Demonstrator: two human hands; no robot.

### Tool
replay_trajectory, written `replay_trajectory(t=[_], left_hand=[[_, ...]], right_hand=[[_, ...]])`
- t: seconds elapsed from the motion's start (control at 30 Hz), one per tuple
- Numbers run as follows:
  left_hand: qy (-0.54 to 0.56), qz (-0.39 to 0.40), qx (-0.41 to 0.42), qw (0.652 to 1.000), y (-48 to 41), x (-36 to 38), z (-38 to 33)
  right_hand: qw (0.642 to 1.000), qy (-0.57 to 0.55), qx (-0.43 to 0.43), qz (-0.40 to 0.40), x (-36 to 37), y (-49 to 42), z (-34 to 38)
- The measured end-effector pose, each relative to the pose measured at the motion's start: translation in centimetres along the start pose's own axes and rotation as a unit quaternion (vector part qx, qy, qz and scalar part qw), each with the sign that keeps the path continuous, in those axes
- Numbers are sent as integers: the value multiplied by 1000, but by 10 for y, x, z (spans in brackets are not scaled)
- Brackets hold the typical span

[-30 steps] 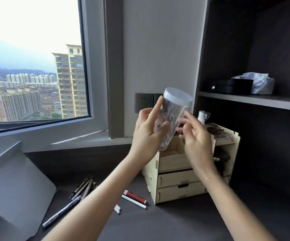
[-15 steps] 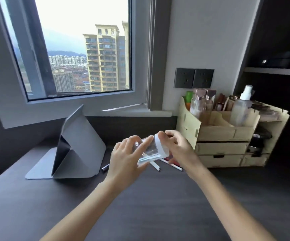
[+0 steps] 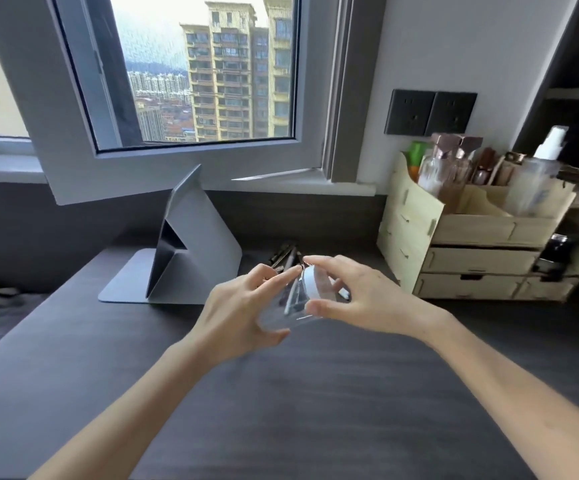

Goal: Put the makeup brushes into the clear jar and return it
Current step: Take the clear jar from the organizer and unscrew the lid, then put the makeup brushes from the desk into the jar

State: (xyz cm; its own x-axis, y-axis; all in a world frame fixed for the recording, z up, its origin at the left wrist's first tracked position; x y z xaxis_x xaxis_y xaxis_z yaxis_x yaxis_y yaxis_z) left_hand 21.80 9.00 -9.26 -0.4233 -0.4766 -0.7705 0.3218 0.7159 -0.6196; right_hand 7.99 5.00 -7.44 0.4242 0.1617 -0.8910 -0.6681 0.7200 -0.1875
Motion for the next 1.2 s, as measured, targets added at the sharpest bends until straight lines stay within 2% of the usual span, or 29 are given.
replay_trajectory(t=[0.1,0.2,0.27,0.37,0.43,0.53,0.6,0.63,0.77,0.87,0.97,1.07,1.2], left_hand=[[-5,4,-16,1000,3,1,7],[69,-41,-75,994,7,-8,25],[194,-98,-159,963,14,-13,45],[350,-186,-250,883,25,-10,71],[392,-239,-277,844,30,-8,79],[401,-275,-301,821,35,-3,83],[393,-282,-305,820,36,0,84],[387,-284,-304,823,35,1,84],[360,-294,-282,839,31,6,79],[333,-309,-261,852,33,6,79],[321,-304,-259,859,35,11,82],[313,-292,-259,866,34,15,82],[306,-287,-261,869,33,18,85]], right_hand=[[996,-48,-60,-38,-10,5,11],[979,-172,-5,-109,-27,17,-18],[971,-200,72,-109,-15,26,-51],[965,-167,181,-85,20,42,-99],[965,-136,218,-61,39,52,-117],[974,-44,222,-10,52,61,-126],[978,-22,207,13,52,58,-125],[979,-29,200,0,48,52,-123],[969,15,181,-168,12,7,-121],[946,112,220,-209,1,-34,-136],[926,224,273,-130,8,-70,-165],[914,257,311,-34,23,-89,-188],[907,292,305,19,32,-102,-194]])
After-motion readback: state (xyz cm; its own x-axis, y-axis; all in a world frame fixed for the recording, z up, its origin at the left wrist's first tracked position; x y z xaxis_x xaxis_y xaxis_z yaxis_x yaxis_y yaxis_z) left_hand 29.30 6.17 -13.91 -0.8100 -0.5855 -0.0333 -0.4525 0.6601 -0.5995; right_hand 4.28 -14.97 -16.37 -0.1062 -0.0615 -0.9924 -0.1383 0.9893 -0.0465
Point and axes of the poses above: each hand's wrist, its own y-axis away from the middle knuckle, its own x-axis out of the palm, z = x × y, the point moved 8 cm from there along -y, towards the middle knuckle, and after that the axes turned 4 degrees about y, right-handed, at the moved point
